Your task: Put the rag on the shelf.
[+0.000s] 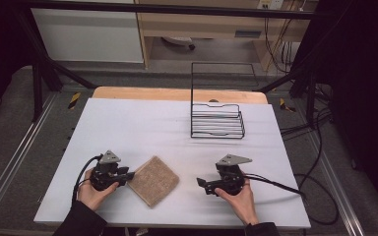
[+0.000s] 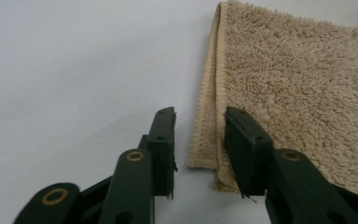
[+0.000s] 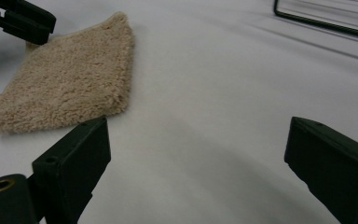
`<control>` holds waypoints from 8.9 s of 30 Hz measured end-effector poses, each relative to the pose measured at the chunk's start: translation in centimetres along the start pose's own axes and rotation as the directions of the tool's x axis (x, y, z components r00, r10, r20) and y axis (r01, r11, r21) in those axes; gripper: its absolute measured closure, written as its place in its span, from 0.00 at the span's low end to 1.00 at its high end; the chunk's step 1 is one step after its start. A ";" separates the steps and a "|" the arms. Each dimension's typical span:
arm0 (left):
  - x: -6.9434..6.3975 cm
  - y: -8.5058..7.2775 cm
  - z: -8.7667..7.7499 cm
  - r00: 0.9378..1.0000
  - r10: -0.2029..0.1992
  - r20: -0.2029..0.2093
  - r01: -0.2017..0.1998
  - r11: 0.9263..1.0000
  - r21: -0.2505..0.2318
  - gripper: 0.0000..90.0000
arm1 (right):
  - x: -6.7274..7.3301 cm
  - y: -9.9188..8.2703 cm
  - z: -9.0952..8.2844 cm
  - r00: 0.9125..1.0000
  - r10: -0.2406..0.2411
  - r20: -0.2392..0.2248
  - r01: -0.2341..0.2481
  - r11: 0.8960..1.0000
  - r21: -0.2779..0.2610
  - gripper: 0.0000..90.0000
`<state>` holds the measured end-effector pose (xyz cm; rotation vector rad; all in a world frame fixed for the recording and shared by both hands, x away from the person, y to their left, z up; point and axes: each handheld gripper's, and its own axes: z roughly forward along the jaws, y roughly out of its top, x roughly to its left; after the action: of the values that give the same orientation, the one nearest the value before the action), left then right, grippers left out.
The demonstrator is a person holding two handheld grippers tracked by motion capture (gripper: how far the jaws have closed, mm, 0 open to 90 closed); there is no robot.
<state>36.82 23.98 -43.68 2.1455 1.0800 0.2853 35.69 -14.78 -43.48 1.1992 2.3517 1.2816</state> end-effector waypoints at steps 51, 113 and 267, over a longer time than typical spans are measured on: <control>-0.8 0.0 0.6 0.999 -0.026 0.041 0.024 0.998 0.052 0.98 | 5.6 2.0 6.1 0.992 0.117 -0.050 -0.110 0.987 0.115 0.96; -2.2 6.0 6.0 0.999 -0.035 -0.032 0.036 0.999 0.006 0.33 | -2.4 0.2 -0.2 1.000 -0.014 0.026 0.013 1.000 0.027 0.15; -5.8 7.0 -2.5 0.997 0.063 0.052 -0.041 0.935 -0.353 0.94 | 3.6 7.8 -0.8 0.991 -0.125 -0.054 0.110 0.969 -0.220 0.94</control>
<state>36.27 17.88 -36.48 1.8498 0.8629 0.4023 37.28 -10.33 -36.21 0.9499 2.2198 1.5125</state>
